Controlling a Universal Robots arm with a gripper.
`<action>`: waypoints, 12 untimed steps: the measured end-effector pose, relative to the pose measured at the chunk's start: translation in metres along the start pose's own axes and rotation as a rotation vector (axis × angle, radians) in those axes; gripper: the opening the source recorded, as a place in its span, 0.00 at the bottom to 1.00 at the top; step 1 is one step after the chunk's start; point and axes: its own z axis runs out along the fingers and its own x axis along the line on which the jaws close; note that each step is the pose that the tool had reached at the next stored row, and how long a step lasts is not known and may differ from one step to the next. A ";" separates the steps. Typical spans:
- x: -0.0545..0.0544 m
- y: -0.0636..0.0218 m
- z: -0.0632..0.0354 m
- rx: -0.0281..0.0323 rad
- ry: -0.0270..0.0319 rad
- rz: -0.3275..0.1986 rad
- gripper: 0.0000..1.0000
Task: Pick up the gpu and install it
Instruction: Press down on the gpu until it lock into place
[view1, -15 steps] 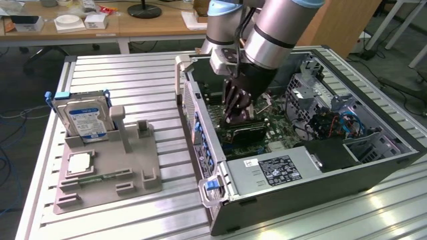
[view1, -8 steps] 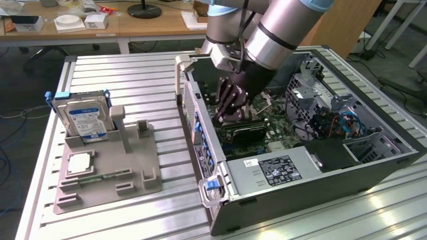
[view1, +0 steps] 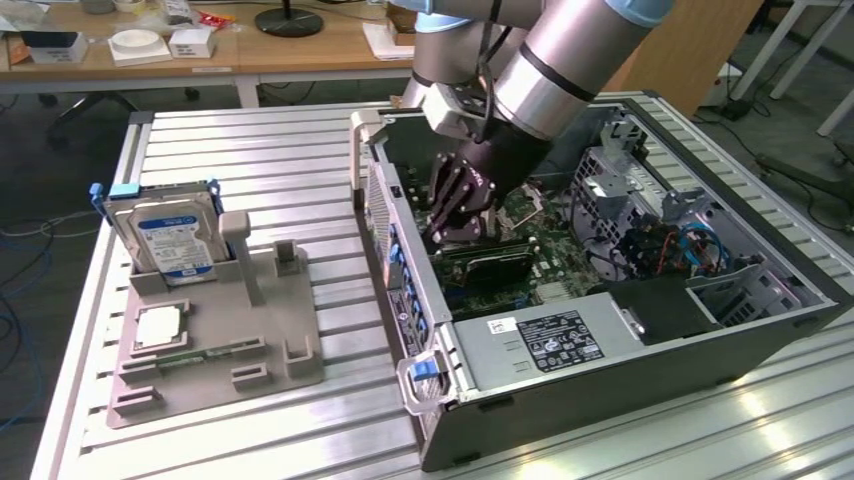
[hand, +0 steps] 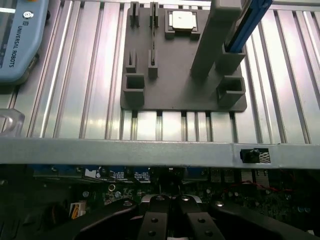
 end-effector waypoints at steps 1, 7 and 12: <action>0.000 -0.0006 -0.0001 0.0002 -0.0001 0.000 0.10; -0.005 -0.0091 -0.0036 0.0002 0.0001 0.000 0.10; -0.019 -0.0091 -0.0033 0.0001 0.0014 0.001 0.10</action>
